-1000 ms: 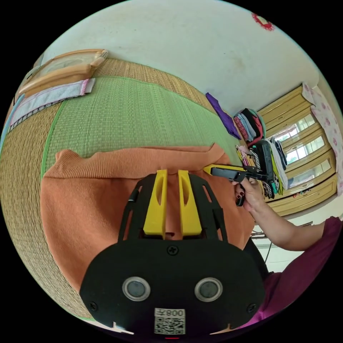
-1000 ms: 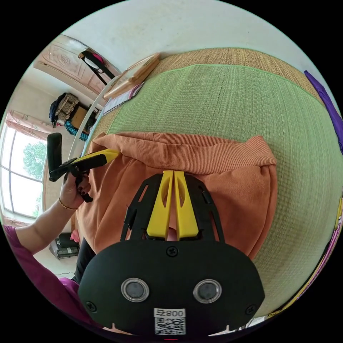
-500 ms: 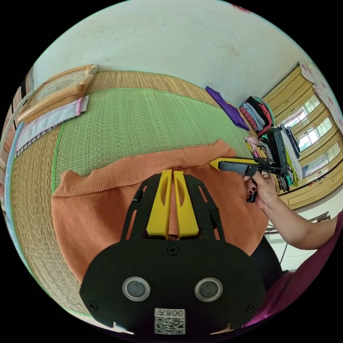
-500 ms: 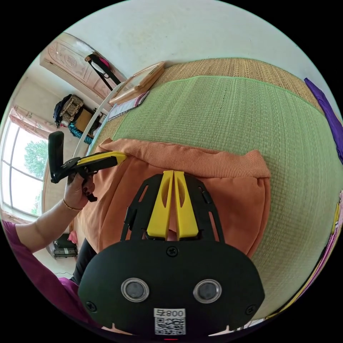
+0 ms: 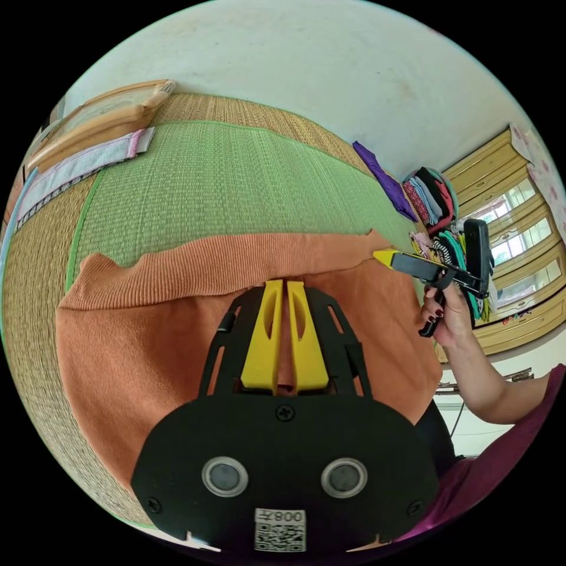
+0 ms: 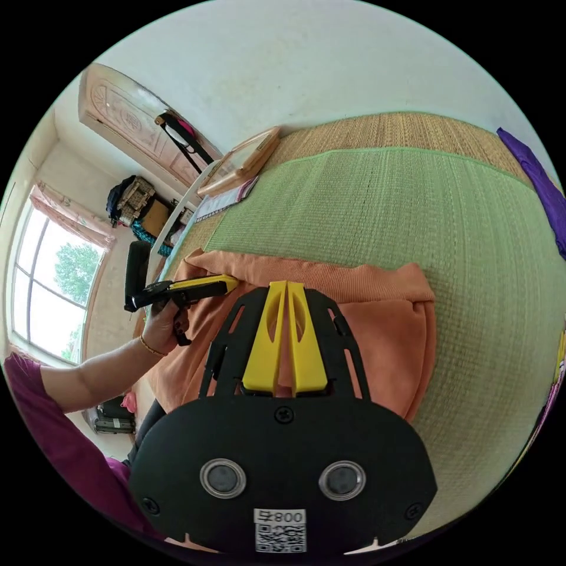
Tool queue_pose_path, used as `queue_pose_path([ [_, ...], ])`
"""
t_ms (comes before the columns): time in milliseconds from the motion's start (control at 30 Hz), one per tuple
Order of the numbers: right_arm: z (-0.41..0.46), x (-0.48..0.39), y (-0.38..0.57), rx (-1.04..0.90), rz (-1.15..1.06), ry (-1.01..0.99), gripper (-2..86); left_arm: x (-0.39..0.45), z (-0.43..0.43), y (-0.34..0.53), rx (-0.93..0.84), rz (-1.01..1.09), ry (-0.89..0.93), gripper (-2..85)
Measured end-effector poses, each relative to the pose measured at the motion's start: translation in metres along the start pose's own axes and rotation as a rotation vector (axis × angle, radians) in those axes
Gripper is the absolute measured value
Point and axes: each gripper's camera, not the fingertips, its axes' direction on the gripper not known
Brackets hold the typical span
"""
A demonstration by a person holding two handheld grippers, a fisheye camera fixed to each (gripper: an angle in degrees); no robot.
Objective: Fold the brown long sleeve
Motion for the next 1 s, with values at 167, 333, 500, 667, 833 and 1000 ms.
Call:
queue_pose_path([
  [167,0.006,0.015,-0.016,-0.067,0.036,0.138,0.2,-0.009,-0.024,0.013,0.0,-0.001,0.005,1.1],
  [333,-0.001,0.02,-0.032,-0.072,0.066,0.09,0.1,-0.017,-0.079,0.035,0.028,0.013,0.026,0.6],
  [500,-0.038,-0.037,-0.022,-0.05,-0.053,-0.033,0.1,-0.037,-0.172,0.1,0.117,-0.02,0.064,0.5],
  [667,-0.037,-0.134,0.049,-0.205,-0.211,-0.14,0.1,-0.062,-0.253,0.203,0.123,-0.115,0.056,0.8],
  [833,0.014,-0.161,0.078,-0.364,-0.228,-0.059,0.1,-0.102,-0.316,0.309,0.149,-0.318,0.062,3.1],
  [1000,0.003,-0.17,0.06,-0.35,-0.157,-0.08,0.1,-0.123,-0.375,0.376,0.207,-0.412,0.074,6.3],
])
